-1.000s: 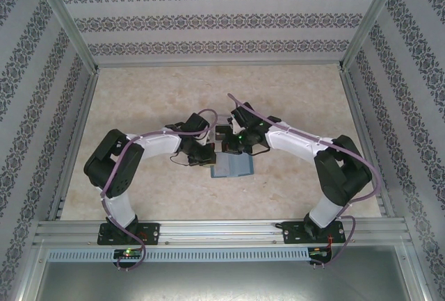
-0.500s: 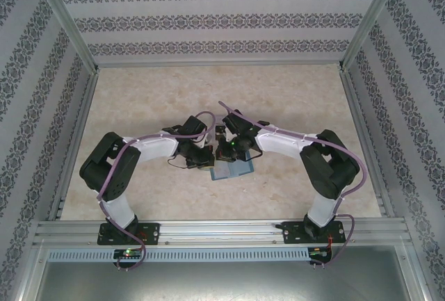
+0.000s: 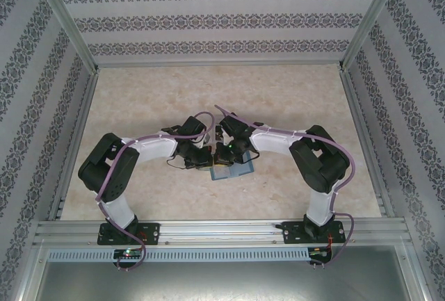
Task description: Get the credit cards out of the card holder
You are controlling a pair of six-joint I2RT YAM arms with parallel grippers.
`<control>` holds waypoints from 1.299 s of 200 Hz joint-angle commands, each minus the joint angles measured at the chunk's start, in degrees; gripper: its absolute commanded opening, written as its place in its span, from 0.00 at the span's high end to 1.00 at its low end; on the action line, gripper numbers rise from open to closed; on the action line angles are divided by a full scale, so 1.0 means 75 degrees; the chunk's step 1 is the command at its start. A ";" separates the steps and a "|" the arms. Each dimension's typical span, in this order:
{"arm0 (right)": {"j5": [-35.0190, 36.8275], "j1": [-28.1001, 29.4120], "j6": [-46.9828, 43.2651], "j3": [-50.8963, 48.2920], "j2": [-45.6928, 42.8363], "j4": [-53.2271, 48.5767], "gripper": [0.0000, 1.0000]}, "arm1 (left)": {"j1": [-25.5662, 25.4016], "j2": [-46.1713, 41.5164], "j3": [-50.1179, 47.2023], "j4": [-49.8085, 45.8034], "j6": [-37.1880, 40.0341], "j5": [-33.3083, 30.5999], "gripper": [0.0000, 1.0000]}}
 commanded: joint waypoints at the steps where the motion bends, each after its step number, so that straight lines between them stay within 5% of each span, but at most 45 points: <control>1: -0.0045 0.0098 -0.0014 0.0150 0.0168 -0.0072 0.95 | -0.0057 0.0048 -0.0022 -0.0082 0.0016 0.0049 1.00; 148: 0.1272 0.0145 -0.0616 0.0630 0.0179 -0.1554 0.91 | -0.0063 -0.0022 0.0096 0.0237 -0.0224 0.0487 1.00; 260: 0.1689 0.0256 -0.0842 0.0969 0.0323 -0.2048 0.66 | -0.0061 0.0271 0.0274 0.0209 -0.0219 0.0414 1.00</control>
